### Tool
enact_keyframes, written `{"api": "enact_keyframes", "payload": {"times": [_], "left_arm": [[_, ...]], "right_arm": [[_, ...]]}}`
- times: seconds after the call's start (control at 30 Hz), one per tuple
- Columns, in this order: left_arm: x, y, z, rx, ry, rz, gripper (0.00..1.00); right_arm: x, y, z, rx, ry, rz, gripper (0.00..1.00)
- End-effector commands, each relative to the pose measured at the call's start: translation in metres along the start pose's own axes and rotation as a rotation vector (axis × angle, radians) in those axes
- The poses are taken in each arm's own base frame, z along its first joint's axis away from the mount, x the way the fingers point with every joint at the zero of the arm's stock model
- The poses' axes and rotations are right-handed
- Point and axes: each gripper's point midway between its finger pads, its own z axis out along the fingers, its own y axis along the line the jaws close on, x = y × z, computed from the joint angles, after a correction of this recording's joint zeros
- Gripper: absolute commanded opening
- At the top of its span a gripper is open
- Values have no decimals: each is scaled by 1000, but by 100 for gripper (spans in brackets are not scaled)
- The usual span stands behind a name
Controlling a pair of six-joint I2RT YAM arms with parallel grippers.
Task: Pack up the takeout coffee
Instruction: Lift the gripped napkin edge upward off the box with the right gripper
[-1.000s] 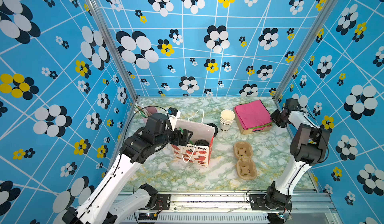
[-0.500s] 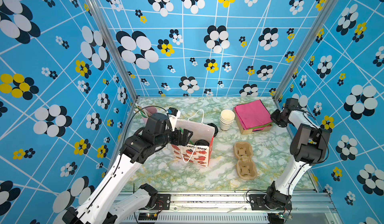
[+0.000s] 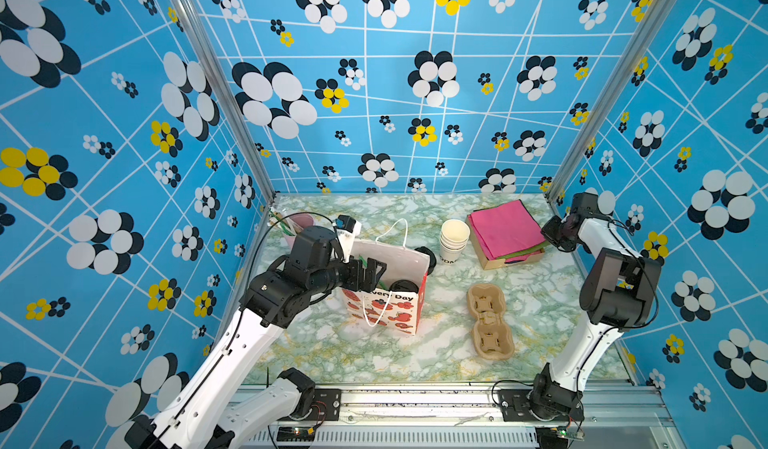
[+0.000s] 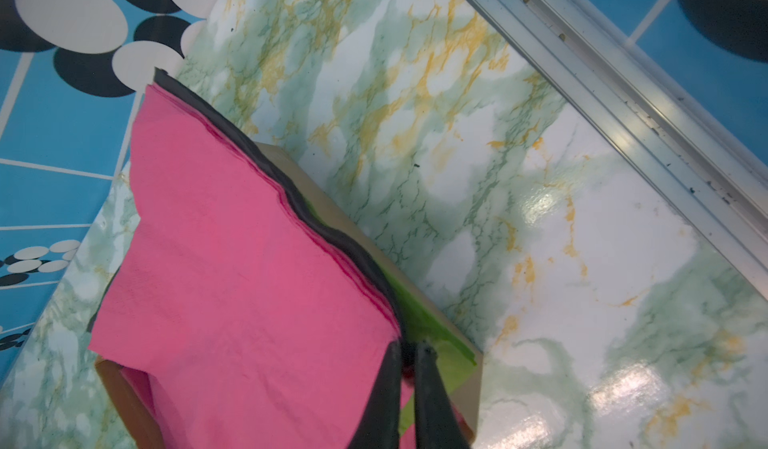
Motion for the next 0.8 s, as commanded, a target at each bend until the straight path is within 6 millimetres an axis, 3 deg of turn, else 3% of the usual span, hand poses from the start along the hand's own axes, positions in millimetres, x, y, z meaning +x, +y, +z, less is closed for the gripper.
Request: {"api": "enact_keyframes", "payload": {"times": [0.0, 0.2, 0.27, 0.43, 0.77], "left_arm": [[-2, -1, 0, 14, -12, -7, 99], [-2, -2, -1, 19, -16, -10, 99], [-2, -2, -2, 21, -17, -12, 99], [-1, -2, -5, 20, -23, -14, 99], [1, -1, -10, 17, -29, -22, 99]], "right_arm": [[-5, 6, -15, 32, -24, -57, 11], [3, 12, -21, 106, -25, -180, 10], [-6, 22, -31, 117, -63, -221, 8], [-7, 39, -41, 147, -105, -338, 8], [20, 72, -42, 142, -90, -546, 8]]}}
